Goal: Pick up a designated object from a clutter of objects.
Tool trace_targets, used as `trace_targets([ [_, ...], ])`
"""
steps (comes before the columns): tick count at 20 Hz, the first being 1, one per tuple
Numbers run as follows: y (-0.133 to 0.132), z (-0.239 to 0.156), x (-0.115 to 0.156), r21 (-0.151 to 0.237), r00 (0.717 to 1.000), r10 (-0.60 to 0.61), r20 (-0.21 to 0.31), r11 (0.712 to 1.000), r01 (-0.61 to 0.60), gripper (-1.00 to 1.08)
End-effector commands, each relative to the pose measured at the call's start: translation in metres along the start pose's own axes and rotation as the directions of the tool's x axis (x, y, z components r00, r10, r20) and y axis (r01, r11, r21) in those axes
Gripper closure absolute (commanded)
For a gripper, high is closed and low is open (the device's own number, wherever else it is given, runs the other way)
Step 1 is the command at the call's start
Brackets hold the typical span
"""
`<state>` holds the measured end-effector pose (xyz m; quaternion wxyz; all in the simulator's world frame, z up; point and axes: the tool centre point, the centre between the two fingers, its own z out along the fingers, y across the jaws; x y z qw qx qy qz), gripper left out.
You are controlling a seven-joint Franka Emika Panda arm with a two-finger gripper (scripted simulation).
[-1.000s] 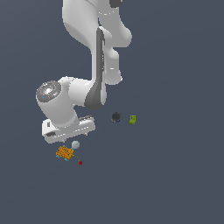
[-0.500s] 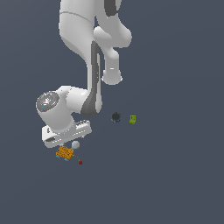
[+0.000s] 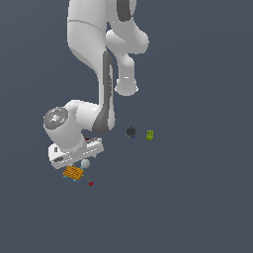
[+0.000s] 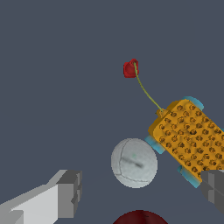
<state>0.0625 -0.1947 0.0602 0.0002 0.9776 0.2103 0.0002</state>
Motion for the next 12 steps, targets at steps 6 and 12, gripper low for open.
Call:
trace_targets([
  [6, -0.001, 0.035, -0.001, 0.001, 1.0, -0.002, 0.0, 1.0, 0.002, -0.92],
  [12, 0.0, 0.039, 0.0, 0.001, 1.0, -0.002, 0.0, 1.0, 0.002, 1.08],
])
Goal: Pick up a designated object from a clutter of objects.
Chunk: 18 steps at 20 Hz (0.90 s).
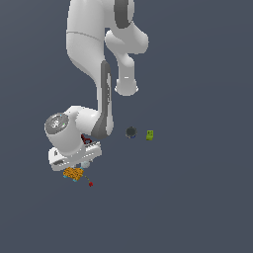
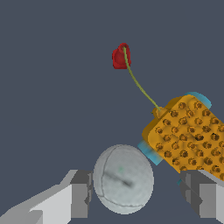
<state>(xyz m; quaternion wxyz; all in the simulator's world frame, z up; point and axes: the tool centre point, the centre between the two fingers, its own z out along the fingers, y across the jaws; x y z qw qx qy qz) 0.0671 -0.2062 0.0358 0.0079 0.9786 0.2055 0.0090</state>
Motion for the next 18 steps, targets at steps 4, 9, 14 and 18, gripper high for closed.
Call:
trace_targets([
  [4, -0.012, 0.014, 0.0, 0.019, 1.0, -0.012, 0.014, 1.0, 0.012, 1.08],
  [9, 0.0, 0.0, 0.0, 0.0, 1.0, -0.001, -0.001, 1.0, 0.001, 1.08],
  [14, -0.005, -0.005, 0.001, 0.0, 1.0, -0.001, -0.001, 1.0, 0.001, 1.08],
  [18, -0.015, -0.015, 0.002, 0.0, 1.0, -0.001, 0.0, 1.0, 0.001, 1.08],
])
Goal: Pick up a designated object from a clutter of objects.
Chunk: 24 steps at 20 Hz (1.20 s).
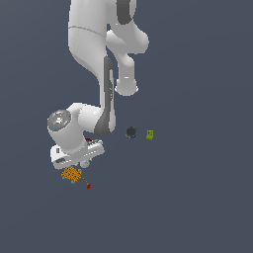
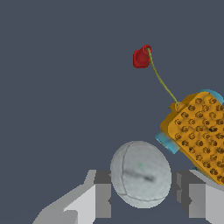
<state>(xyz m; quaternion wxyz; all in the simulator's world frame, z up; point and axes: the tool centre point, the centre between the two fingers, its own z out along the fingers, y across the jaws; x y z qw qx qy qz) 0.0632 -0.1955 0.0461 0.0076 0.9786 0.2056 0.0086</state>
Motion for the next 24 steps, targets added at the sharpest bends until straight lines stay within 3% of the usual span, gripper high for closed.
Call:
trace_targets([
  [1, -0.008, -0.008, 0.002, 0.0, 1.0, -0.001, -0.001, 1.0, 0.001, 1.08],
  [9, -0.053, -0.051, 0.006, 0.002, 1.0, -0.003, 0.001, 1.0, 0.003, 1.08],
  [24, -0.182, -0.18, 0.022, 0.007, 1.0, -0.008, 0.009, 1.0, 0.008, 1.08],
])
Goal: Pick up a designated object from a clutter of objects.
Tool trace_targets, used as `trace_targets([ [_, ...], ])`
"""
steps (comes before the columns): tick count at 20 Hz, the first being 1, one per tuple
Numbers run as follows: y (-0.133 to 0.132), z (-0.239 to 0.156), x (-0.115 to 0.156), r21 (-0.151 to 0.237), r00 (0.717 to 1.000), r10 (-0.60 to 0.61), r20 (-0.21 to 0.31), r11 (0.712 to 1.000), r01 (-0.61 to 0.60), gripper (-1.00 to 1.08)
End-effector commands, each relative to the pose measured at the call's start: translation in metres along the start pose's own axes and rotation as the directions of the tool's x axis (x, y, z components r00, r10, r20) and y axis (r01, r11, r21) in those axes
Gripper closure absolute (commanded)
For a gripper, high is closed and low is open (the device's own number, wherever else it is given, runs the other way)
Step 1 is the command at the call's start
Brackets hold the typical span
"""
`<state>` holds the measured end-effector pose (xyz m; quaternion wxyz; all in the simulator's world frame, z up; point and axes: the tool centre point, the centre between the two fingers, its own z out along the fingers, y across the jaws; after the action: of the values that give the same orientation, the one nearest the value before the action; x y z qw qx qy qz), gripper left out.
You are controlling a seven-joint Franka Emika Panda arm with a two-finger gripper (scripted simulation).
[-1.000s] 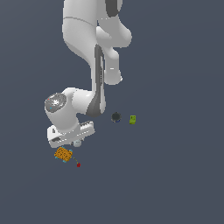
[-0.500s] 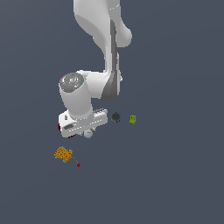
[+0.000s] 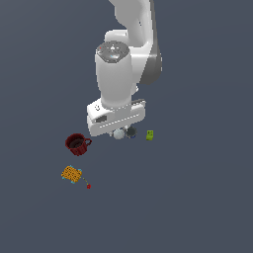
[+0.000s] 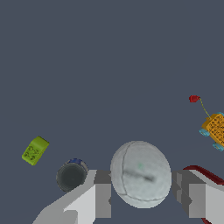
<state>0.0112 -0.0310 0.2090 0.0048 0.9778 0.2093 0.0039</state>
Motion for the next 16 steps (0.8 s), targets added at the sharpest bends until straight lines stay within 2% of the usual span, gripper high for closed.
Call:
trace_targets([
  [1, -0.023, -0.023, 0.002, 0.0, 1.0, 0.0, 0.002, 1.0, 0.0, 1.08],
  [10, -0.098, -0.1, 0.014, 0.004, 1.0, -0.003, 0.005, 1.0, 0.003, 1.08],
  [16, -0.134, -0.137, 0.021, 0.007, 1.0, -0.005, 0.006, 1.0, 0.005, 1.08],
])
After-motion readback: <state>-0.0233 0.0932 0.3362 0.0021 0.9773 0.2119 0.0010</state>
